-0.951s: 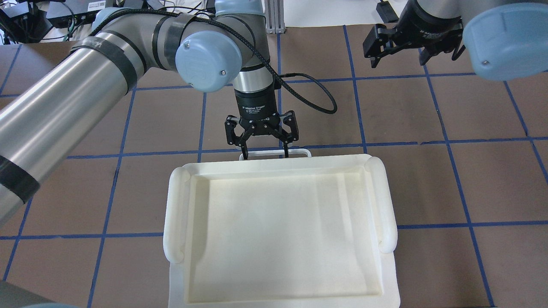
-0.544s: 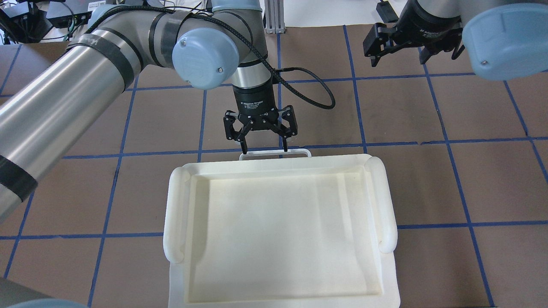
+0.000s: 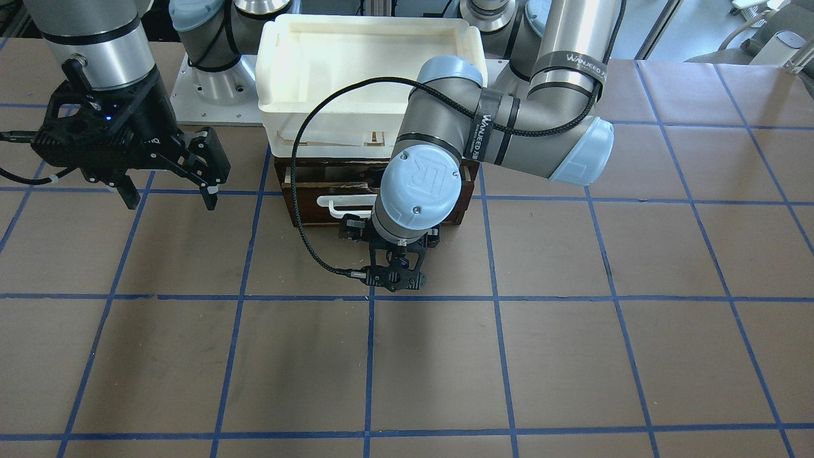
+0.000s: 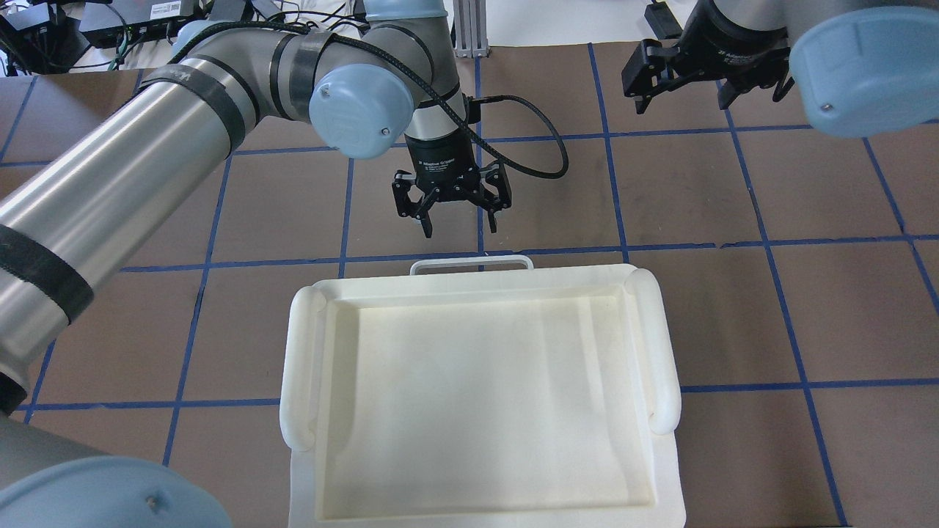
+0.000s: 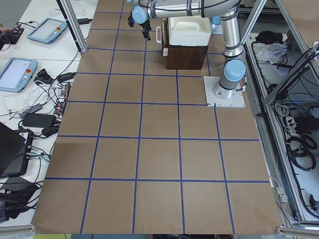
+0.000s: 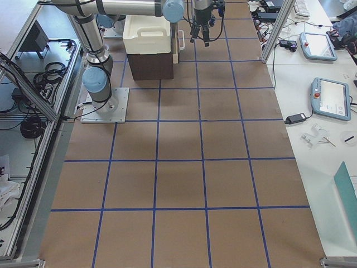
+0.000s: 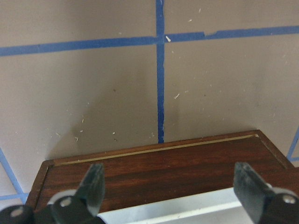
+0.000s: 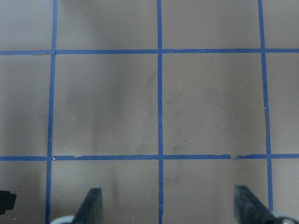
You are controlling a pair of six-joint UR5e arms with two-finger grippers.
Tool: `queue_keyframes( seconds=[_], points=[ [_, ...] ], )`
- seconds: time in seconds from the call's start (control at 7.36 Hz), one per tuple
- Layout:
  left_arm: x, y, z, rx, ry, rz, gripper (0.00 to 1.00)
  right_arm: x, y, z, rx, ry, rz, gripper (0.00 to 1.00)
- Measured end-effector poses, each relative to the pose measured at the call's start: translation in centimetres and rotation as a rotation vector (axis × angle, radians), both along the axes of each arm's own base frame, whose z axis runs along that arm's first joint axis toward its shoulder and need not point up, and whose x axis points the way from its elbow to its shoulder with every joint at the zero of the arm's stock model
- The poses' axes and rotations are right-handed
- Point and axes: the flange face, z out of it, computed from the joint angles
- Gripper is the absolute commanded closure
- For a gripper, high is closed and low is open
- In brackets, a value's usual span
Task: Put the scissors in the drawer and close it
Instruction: 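Press the left gripper against the handle to seat the drawer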
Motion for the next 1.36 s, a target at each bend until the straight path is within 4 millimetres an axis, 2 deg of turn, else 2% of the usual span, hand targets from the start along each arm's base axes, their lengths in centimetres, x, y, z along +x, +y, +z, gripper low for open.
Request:
queue_keyframes(
  seconds=[0.54, 0.95, 1.36],
  points=[
    [-0.2, 0.9, -1.5, 0.051, -0.011, -0.001, 0.0, -0.1, 0.0, -0.1, 0.001, 0.009, 0.001, 0.0],
    [-0.2, 1.9, -0.9, 0.091, -0.025, -0.004, 0.0, -1.1, 0.0, 0.0, 0.001, 0.103, -0.026, 0.0],
    [-0.2, 2.4, -1.1, 0.126, -0.034, -0.006, 0.0, -0.9, 0.3, 0.4, -0.005, 0.099, -0.022, 0.0]
  ],
)
